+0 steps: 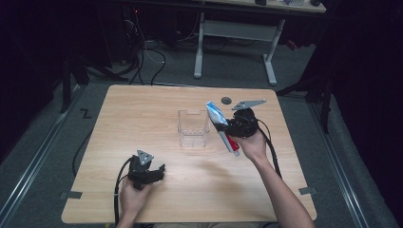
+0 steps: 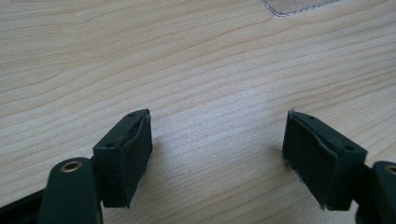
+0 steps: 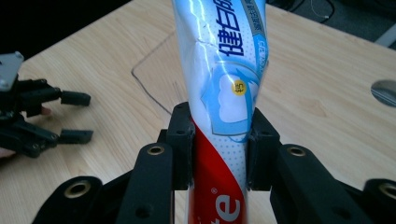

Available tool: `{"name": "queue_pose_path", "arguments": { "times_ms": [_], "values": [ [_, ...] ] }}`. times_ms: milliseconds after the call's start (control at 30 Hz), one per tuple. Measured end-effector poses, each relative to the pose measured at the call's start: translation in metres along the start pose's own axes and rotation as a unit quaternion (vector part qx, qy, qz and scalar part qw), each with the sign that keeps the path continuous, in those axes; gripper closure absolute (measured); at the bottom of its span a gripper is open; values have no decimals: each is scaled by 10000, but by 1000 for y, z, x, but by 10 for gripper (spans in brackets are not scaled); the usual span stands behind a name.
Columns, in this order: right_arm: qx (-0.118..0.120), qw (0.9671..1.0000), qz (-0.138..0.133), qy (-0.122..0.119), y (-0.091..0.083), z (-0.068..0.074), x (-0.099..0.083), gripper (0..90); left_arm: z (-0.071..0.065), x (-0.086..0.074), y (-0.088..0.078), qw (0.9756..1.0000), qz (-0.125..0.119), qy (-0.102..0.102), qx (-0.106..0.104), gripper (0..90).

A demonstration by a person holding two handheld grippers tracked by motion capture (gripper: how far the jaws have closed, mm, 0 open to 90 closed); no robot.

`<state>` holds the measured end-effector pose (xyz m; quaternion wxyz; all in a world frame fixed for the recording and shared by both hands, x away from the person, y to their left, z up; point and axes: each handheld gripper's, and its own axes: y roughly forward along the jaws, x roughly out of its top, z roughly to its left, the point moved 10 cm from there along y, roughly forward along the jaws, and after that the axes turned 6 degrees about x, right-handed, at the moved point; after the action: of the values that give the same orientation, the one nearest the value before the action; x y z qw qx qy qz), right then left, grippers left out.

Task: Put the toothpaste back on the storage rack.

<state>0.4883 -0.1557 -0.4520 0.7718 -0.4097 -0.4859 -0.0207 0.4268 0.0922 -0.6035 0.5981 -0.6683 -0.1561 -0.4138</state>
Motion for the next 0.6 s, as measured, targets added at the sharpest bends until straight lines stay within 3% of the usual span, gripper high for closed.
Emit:
{"name": "queue_pose_path", "arguments": {
  "times_ms": [300, 600],
  "values": [
    [132, 9998, -110, -98, 13, 8, 28, 685, 0, 0, 0, 10000, 2, 6, 0, 246],
    [174, 9989, -390, -189, 28, 14, 59, 685, 0, 0, 0, 10000, 7, 22, -6, 245]
  ]
}}
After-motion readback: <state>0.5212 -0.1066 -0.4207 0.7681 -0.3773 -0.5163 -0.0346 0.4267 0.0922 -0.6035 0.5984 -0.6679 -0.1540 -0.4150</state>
